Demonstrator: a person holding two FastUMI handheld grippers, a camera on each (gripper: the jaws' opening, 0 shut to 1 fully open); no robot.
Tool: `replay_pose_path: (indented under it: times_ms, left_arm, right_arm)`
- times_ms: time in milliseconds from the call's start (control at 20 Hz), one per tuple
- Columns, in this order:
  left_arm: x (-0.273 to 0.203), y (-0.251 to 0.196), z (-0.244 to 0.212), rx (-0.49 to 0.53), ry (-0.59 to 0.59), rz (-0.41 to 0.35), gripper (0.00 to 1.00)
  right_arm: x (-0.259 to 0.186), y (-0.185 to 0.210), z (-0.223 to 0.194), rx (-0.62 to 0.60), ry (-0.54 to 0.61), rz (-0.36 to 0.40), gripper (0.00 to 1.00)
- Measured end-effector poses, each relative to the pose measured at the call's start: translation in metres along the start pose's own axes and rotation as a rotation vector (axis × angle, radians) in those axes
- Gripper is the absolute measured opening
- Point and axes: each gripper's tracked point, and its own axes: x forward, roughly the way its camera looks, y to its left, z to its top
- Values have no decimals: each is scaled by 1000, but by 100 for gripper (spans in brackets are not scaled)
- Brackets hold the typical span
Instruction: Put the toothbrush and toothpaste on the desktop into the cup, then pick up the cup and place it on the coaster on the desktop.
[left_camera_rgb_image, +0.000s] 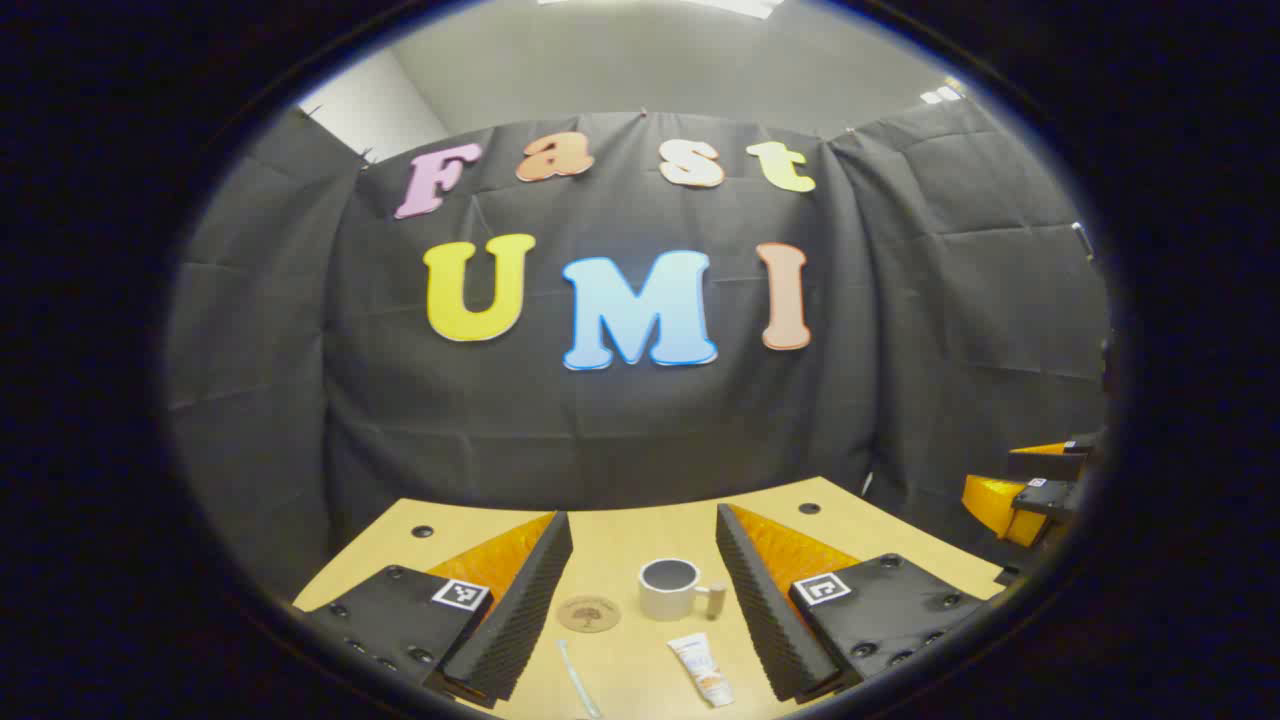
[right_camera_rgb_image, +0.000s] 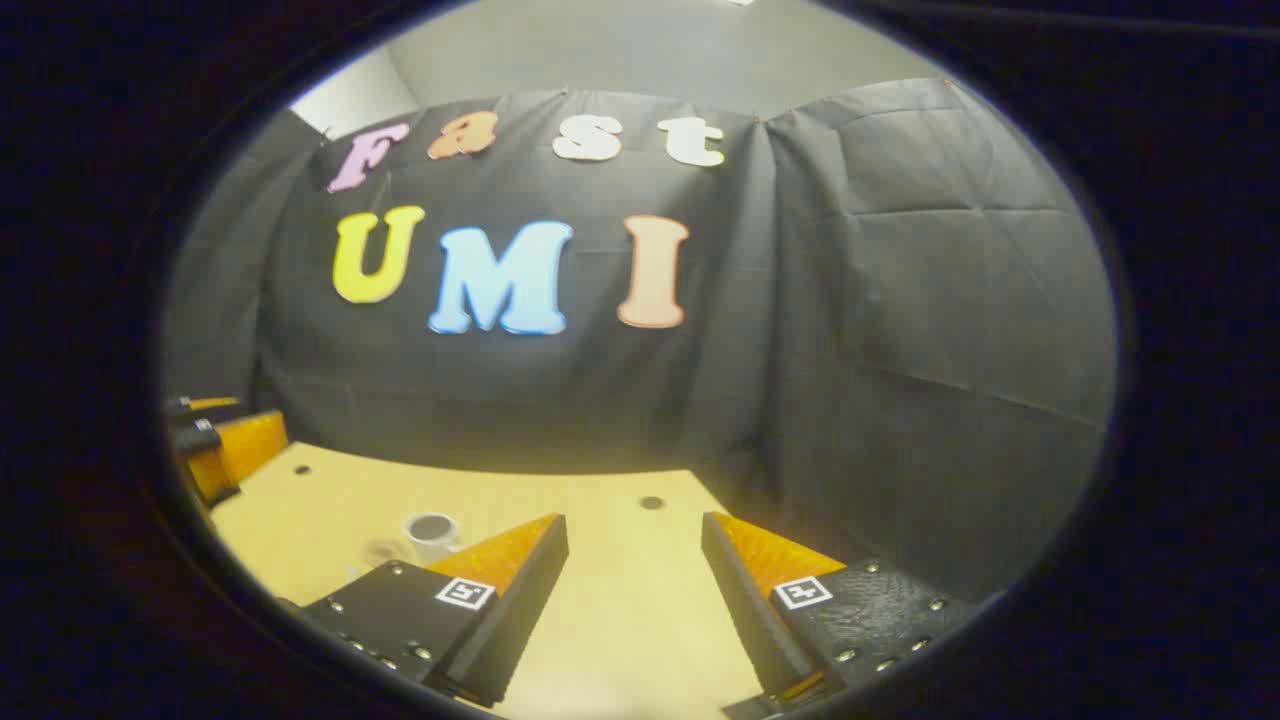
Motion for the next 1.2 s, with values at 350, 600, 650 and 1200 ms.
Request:
replay_pose_path:
  times_ms: [350, 600, 650, 1200]
  left_arm:
    - [-11, 72, -2, -10, 25, 227, 93]
    - [-15, 98, -2, 34, 55, 220, 94]
    - [-13, 107, 1, 56, 49, 221, 94]
    - [19, 108, -44, 9, 165, 127, 94]
  right_arm:
    - [16, 101, 21, -76, -58, 298, 86]
    - [17, 117, 29, -33, -49, 266, 86]
    - [17, 121, 32, -26, -49, 258, 86]
    - [25, 158, -28, -50, 169, 287, 86]
